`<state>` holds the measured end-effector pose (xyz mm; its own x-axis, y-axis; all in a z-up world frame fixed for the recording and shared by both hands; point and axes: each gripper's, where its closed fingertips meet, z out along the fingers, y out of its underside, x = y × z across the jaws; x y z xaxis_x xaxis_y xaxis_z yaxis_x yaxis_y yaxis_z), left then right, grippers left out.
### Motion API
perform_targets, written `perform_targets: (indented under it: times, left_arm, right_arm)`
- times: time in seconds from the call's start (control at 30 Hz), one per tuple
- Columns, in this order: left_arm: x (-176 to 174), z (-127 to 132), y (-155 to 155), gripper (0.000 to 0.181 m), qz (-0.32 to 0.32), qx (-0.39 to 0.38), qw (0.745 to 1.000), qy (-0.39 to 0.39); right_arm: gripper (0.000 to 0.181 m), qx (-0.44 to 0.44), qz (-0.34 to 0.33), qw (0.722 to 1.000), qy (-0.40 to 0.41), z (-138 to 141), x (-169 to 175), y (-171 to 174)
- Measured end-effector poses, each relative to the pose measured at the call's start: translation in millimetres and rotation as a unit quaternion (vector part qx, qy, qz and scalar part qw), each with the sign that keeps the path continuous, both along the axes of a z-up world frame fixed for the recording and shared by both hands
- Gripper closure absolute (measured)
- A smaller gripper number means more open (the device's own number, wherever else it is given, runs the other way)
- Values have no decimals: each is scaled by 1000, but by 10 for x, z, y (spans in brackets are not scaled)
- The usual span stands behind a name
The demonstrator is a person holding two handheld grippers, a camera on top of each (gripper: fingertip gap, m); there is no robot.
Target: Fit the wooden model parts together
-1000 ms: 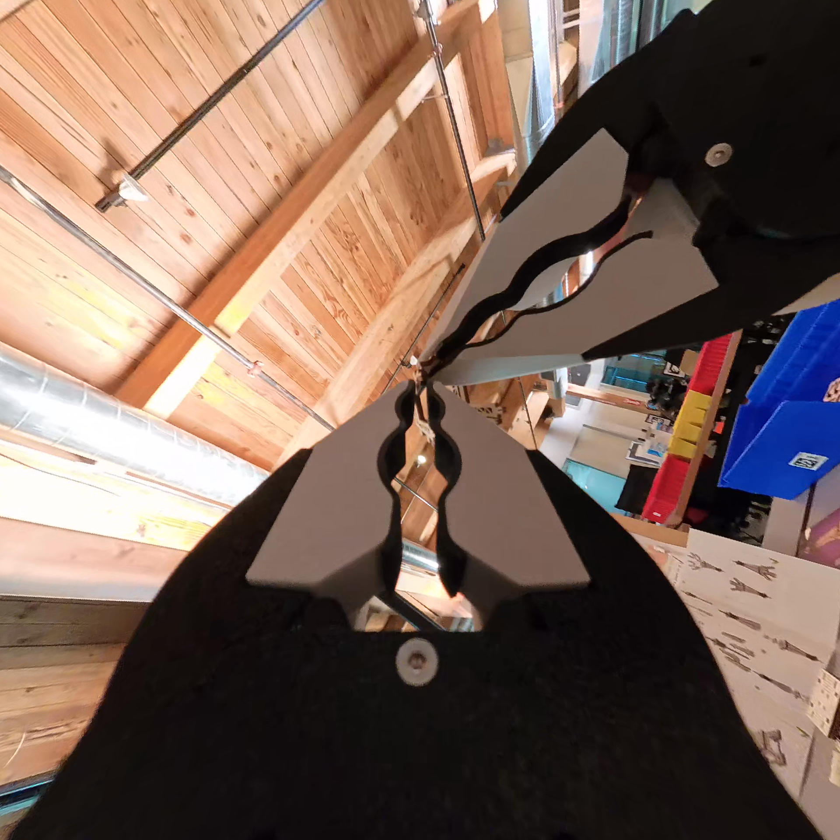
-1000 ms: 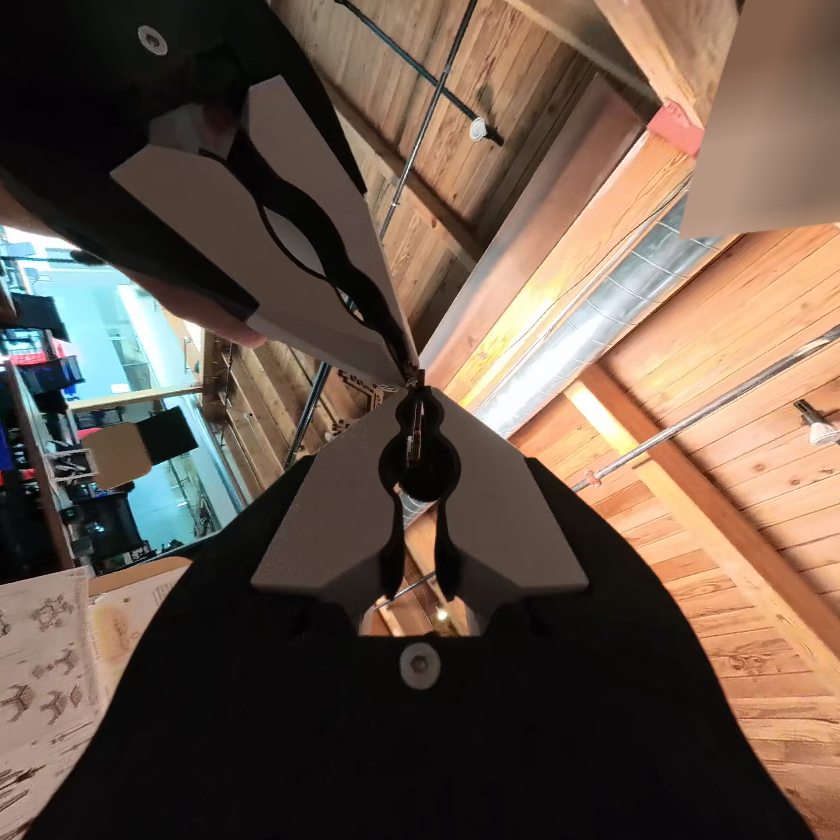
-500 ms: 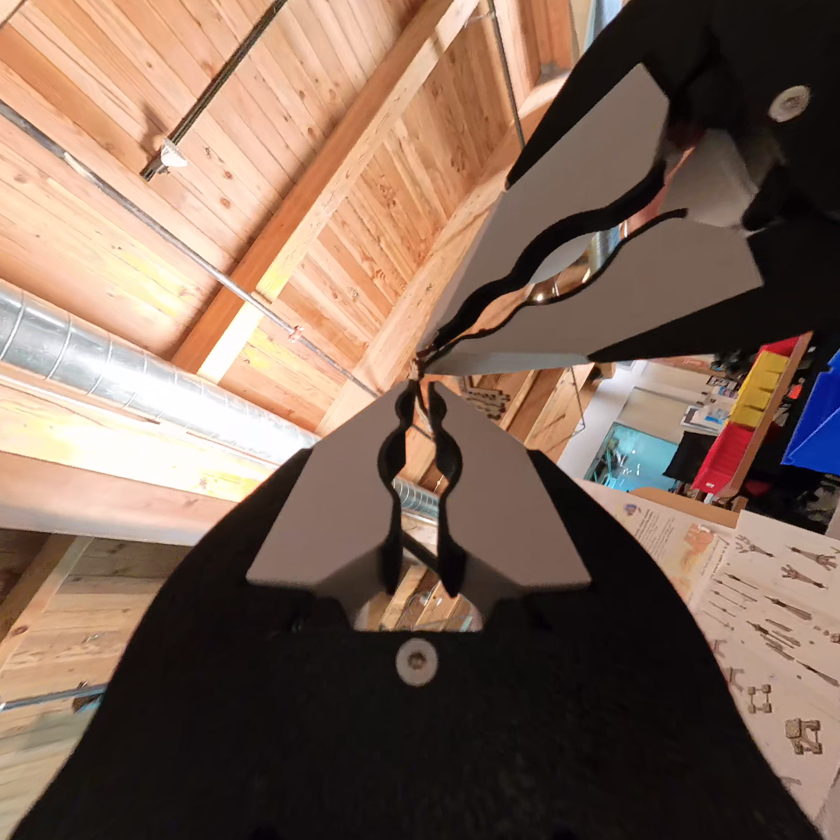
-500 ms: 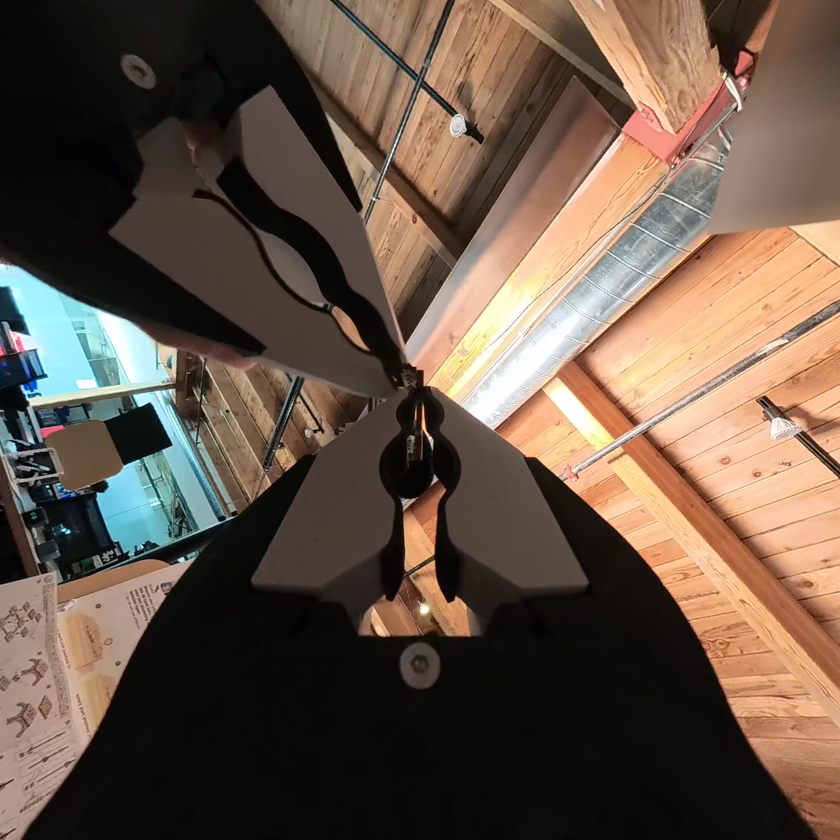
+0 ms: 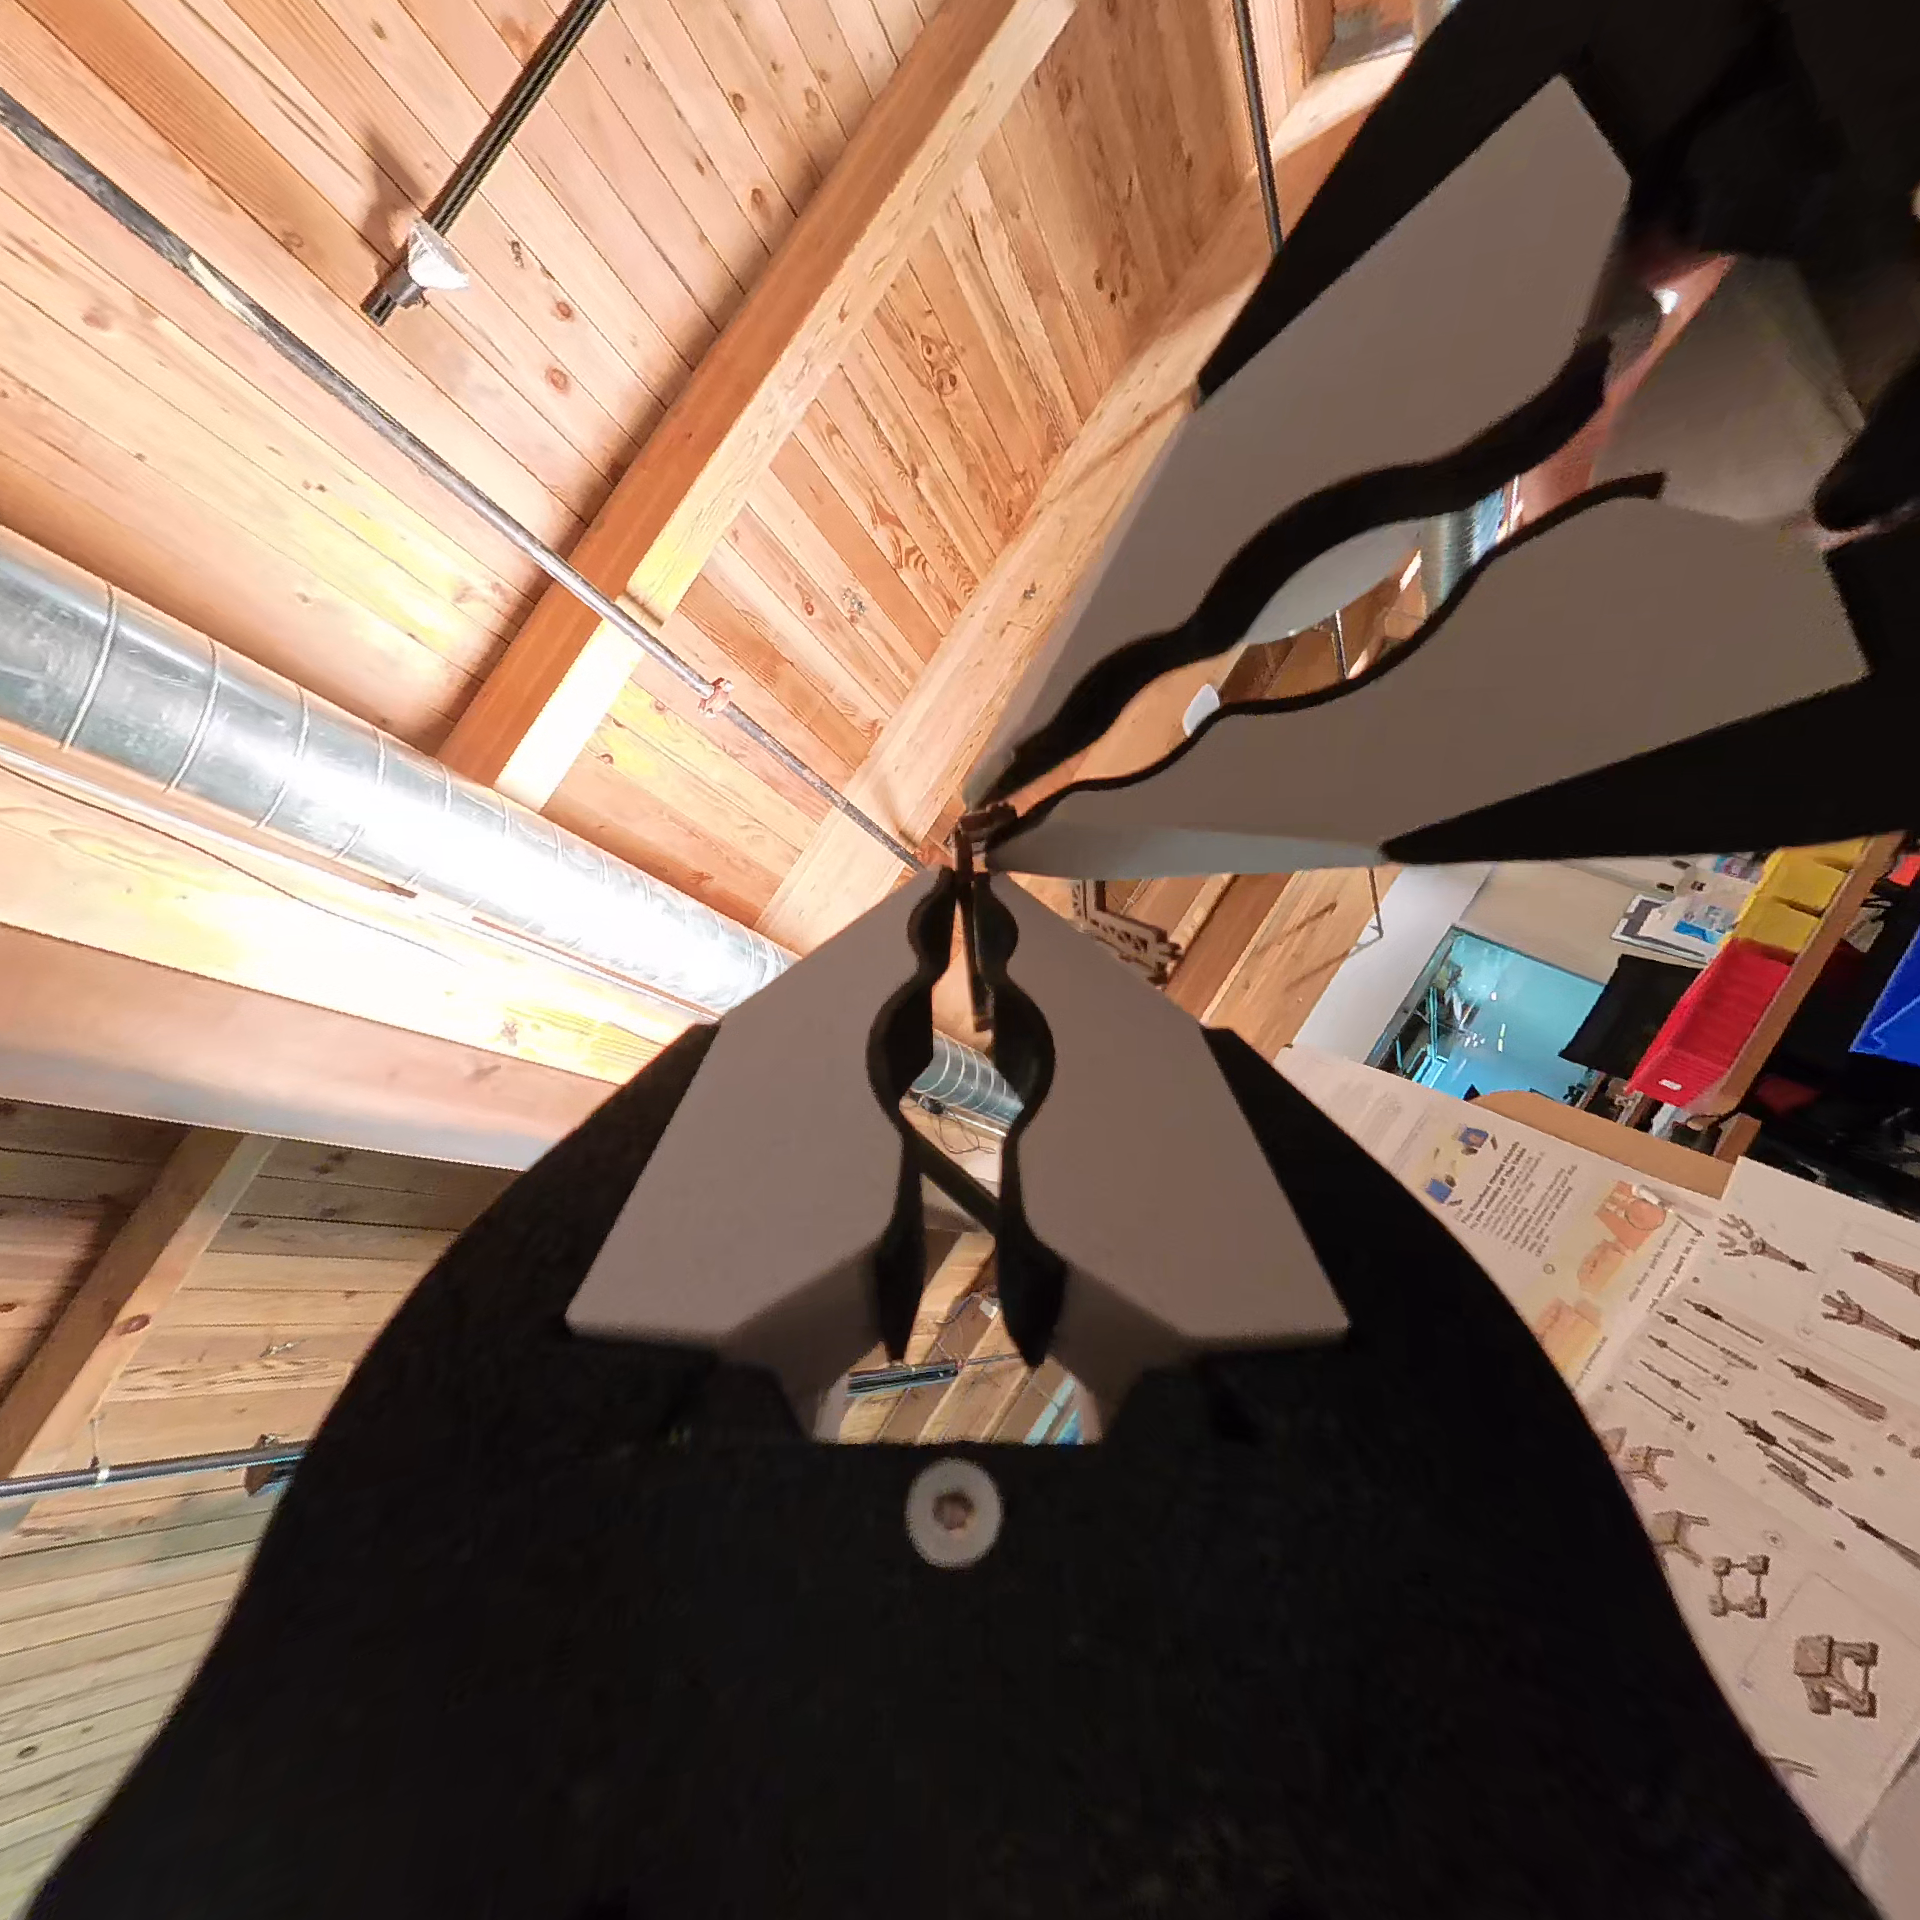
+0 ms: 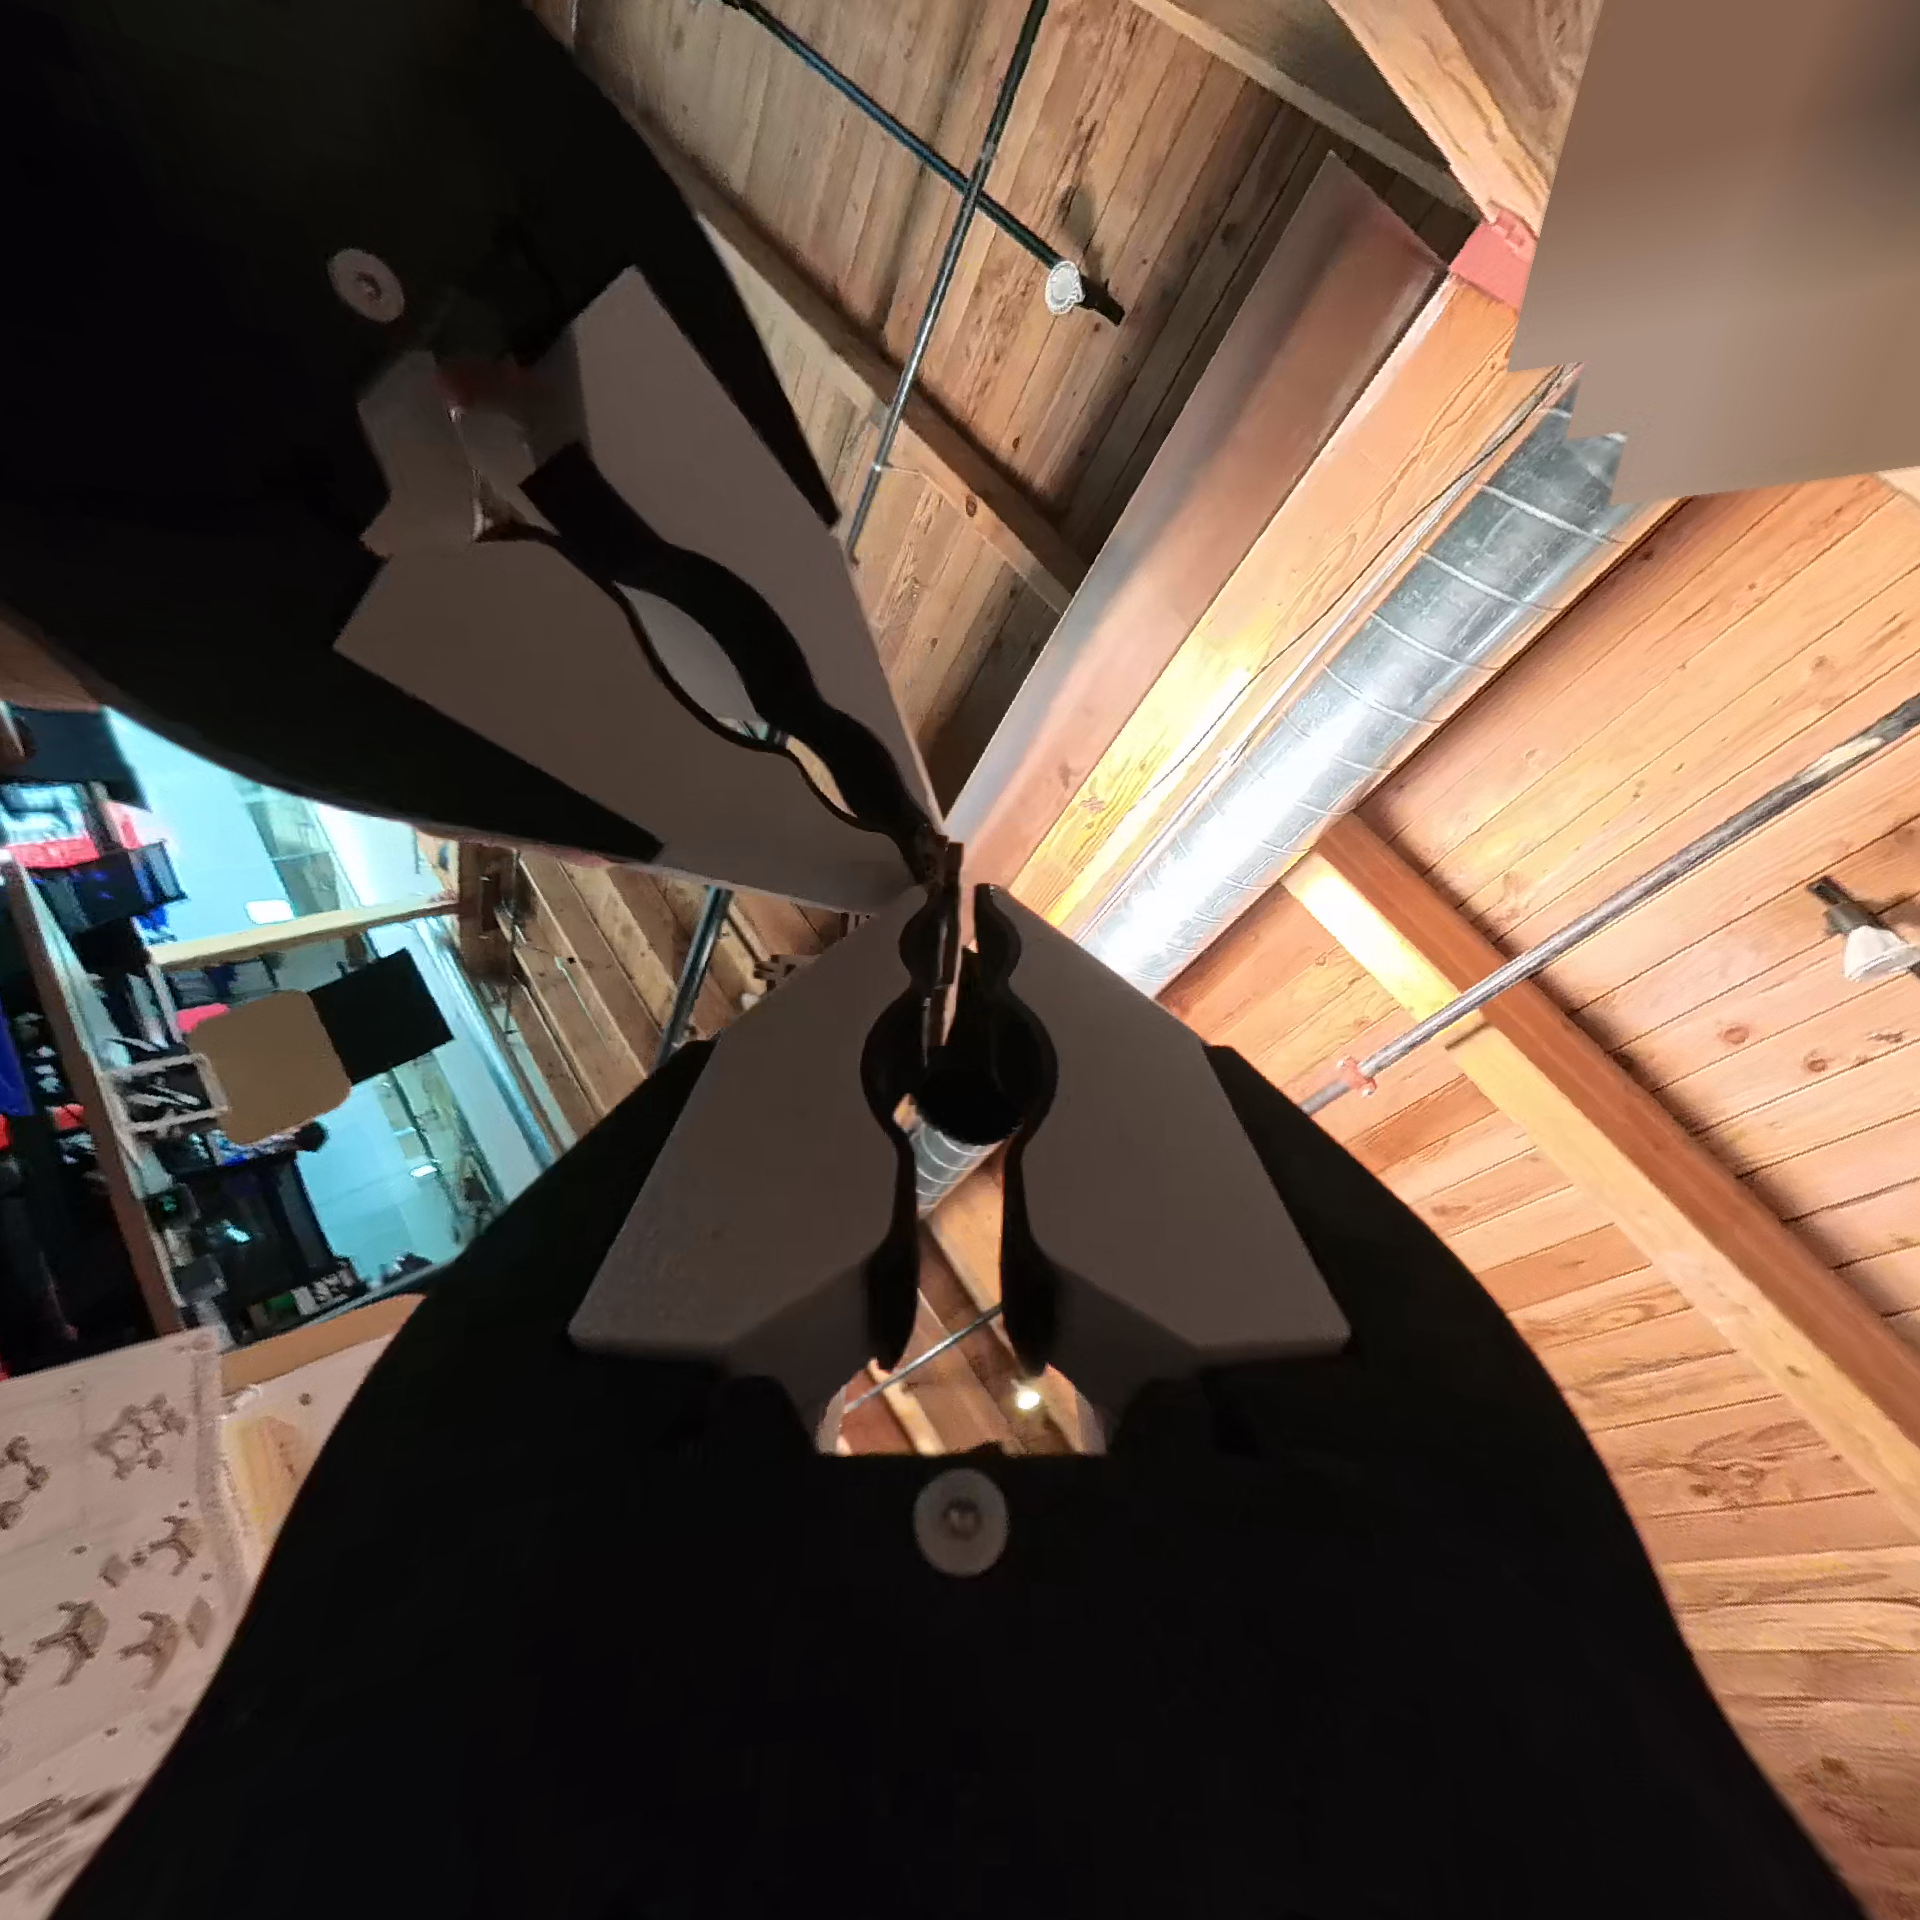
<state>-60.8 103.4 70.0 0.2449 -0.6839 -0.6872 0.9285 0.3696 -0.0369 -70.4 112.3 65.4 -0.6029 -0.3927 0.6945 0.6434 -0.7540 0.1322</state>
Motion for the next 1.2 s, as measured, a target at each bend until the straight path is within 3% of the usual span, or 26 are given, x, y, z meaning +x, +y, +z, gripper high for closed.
perform_targets:
  times: [0.13, 0.63, 0.87, 1.2]
  left_arm:
    - [0, 3, 30, 181, 7, -8, 1000, -16]
    - [-10, -13, 55, 181, -37, 1, 999, -12]
    - [1, -23, 60, 181, -57, 9, 998, -3]
    - [55, 15, 112, 181, -56, -5, 998, 15]
  right_arm:
    - [166, 12, 19, 1000, 15, 31, -27, -15]
    - [176, -14, 18, 998, 52, -40, 48, 32]
    - [169, -12, 50, 996, 77, -50, 35, 43]
    - [163, -25, 20, 994, 106, -109, 159, 44]
